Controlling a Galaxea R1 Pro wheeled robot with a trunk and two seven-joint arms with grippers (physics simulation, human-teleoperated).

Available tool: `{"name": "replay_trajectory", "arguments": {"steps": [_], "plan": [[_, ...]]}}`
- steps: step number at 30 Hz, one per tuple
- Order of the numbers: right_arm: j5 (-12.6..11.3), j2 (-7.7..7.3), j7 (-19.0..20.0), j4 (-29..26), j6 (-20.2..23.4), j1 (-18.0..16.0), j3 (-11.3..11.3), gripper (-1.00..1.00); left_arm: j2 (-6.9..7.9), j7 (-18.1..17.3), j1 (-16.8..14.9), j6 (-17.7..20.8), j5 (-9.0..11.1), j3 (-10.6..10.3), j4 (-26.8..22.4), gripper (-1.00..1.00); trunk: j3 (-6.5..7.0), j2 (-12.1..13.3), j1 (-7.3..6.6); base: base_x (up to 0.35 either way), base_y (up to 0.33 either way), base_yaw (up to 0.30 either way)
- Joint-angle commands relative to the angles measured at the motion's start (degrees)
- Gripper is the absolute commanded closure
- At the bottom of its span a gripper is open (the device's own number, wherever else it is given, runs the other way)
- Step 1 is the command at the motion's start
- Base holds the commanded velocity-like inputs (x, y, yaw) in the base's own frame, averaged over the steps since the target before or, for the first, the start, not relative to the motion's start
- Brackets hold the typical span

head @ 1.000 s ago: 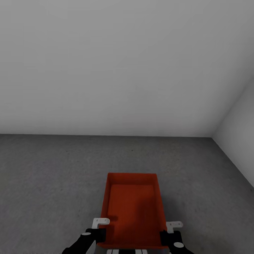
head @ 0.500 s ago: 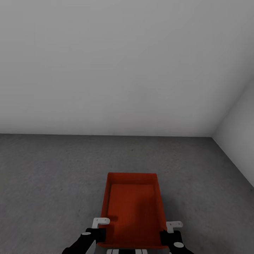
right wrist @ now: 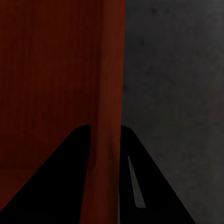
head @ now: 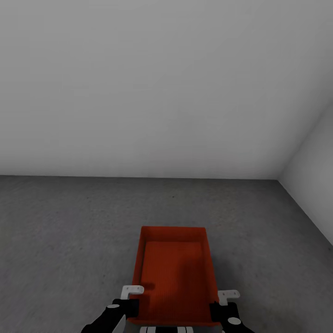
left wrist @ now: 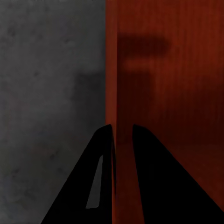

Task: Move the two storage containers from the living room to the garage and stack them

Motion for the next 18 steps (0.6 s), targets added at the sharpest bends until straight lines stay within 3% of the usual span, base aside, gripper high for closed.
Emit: {"name": "replay_trajectory", "arguments": {"steps": [1, 18], "plan": [[-1.4, -0.02, -0.3, 0.4, 4.9, 0.0, 0.0, 1.0, 0.02, 0.5, 0.0, 0.4, -0.3, 0.5, 0.4, 1.0, -0.05, 0.0, 0.02, 0.0, 0.0, 0.0], [-1.4, -0.11, -0.3, 0.4, 5.0, 0.0, 0.0, 1.0, 0.02, 0.6, 0.0, 0.5, -0.3, 0.5, 0.4, 1.0, -0.05, 0.0, 0.02, 0.0, 0.0, 0.0]]}}
